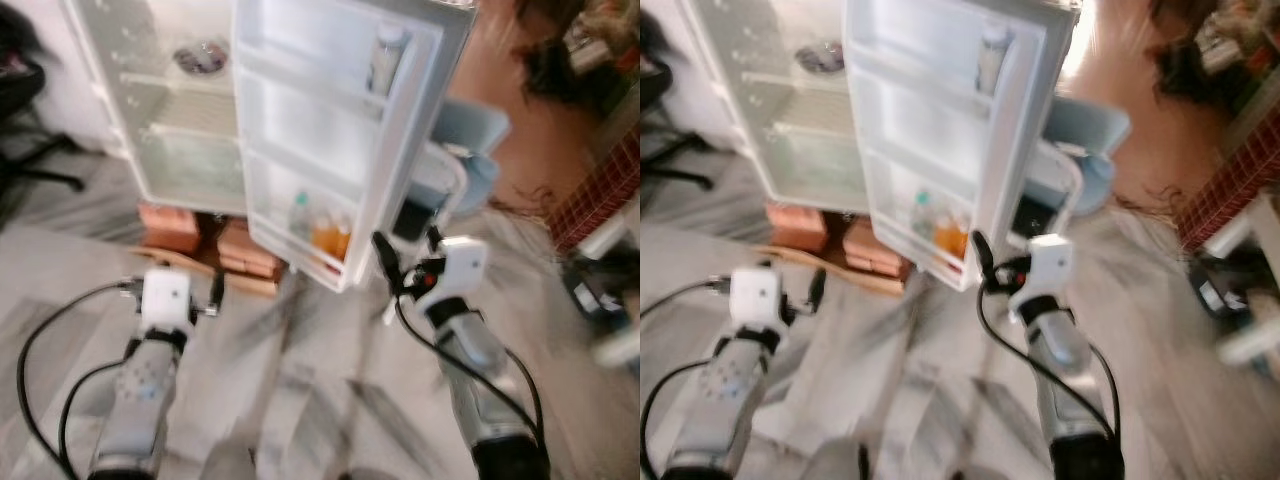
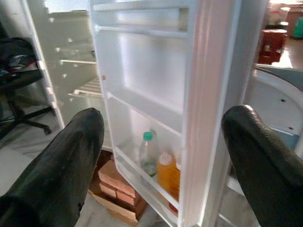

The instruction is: Restocking fridge

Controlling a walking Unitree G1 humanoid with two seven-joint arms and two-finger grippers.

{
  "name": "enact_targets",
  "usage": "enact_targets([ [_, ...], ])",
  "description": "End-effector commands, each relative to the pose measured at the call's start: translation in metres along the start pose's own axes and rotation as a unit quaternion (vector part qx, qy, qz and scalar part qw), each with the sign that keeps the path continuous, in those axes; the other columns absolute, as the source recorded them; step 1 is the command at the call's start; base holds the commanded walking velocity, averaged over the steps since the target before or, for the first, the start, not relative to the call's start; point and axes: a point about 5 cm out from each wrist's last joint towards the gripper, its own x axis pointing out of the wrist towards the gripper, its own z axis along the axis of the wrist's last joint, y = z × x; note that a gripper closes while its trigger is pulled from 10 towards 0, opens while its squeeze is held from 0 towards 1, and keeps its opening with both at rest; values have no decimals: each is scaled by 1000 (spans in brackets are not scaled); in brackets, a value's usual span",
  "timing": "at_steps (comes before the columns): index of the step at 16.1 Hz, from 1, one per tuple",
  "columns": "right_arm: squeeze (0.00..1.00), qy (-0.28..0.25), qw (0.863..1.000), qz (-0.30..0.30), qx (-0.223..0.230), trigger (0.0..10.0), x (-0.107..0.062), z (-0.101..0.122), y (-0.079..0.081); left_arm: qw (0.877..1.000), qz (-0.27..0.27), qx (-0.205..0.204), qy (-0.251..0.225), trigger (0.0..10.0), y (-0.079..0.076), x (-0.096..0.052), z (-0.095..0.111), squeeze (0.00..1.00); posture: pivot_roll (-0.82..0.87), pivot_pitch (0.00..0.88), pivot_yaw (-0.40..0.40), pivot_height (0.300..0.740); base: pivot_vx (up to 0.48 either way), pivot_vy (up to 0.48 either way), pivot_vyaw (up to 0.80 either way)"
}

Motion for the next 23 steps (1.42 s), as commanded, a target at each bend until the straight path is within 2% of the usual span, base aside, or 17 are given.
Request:
enact_targets([
  [1,0,-6,1000,-12,-2,10000,0,3,-4,1000,-13,3,-7,10000,-4,0,2,0,124,78,-79,740,326,0,0],
  [9,0,-16,1000,-21,-11,10000,1,9,-8,1000,-20,0,-3,10000,-9,0,0,0,118,86,-79,740,399,0,0],
  [15,0,-18,1000,-15,-13,10000,-1,10,-7,1000,-23,-3,1,10000,-12,0,-2,0,115,85,-78,740,0,0,0],
  [19,0,-19,1000,-15,-15,10000,0,11,-7,1000,-26,-1,1,10000,-12,1,-1,0,116,84,-79,740,0,0,800],
  [23,0,-19,1000,-16,-18,10000,1,12,-8,1000,-24,-4,1,10000,-11,2,-1,0,115,80,-79,740,0,0,105],
])
